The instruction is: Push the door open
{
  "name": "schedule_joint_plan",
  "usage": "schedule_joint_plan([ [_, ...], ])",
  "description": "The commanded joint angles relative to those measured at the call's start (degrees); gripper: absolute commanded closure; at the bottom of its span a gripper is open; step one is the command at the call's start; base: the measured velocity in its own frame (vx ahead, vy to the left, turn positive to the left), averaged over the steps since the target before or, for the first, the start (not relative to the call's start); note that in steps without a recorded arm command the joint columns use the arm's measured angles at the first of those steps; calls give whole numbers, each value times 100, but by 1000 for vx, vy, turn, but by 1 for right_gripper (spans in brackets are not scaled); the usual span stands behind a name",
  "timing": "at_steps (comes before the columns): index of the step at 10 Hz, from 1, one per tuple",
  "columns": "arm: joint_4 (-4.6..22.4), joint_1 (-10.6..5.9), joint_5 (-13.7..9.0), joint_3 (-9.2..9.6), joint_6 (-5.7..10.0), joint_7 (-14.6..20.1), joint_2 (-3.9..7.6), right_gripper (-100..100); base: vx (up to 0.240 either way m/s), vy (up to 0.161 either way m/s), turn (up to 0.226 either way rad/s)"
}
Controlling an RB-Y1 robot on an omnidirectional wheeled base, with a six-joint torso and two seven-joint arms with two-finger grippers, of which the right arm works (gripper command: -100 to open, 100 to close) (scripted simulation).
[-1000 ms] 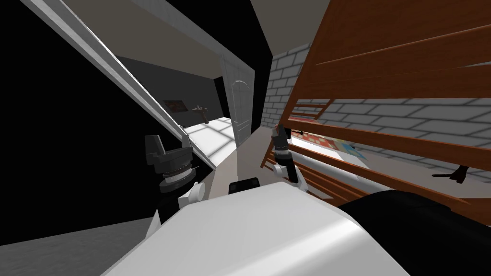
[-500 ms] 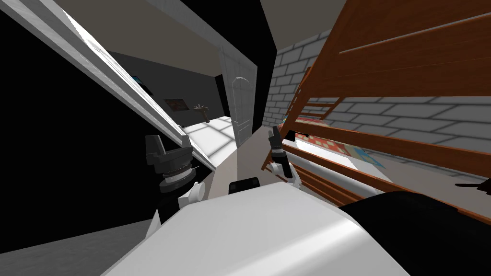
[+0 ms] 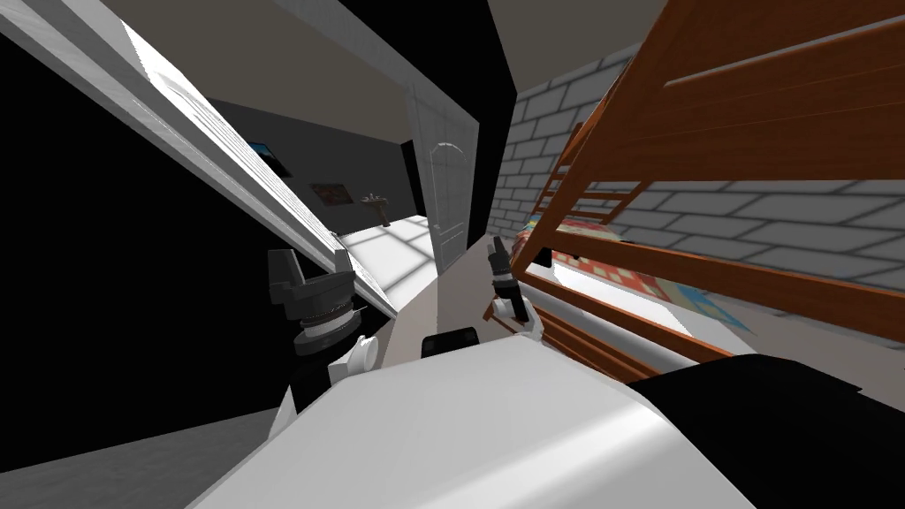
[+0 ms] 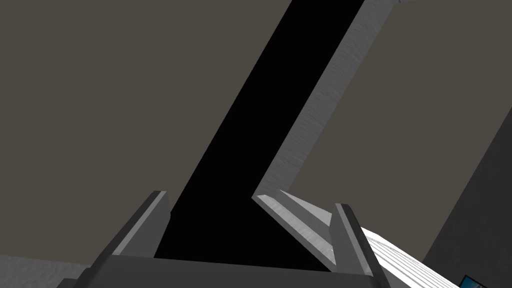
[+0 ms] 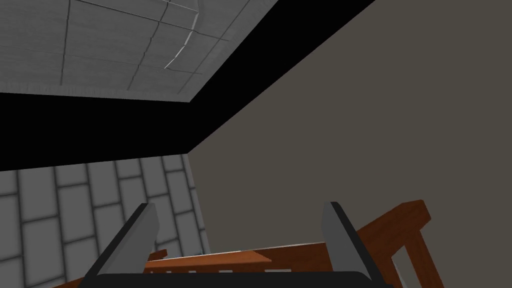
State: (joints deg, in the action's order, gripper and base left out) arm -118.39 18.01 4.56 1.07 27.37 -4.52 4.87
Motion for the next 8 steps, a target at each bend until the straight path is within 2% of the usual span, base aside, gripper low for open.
schedule_joint_plan([
  [1,269,-166,-3,55,-41,76,26,-100,143,-76,66],
  [8,1104,-641,-8,203,-57,265,73,-100,97,-47,56],
])
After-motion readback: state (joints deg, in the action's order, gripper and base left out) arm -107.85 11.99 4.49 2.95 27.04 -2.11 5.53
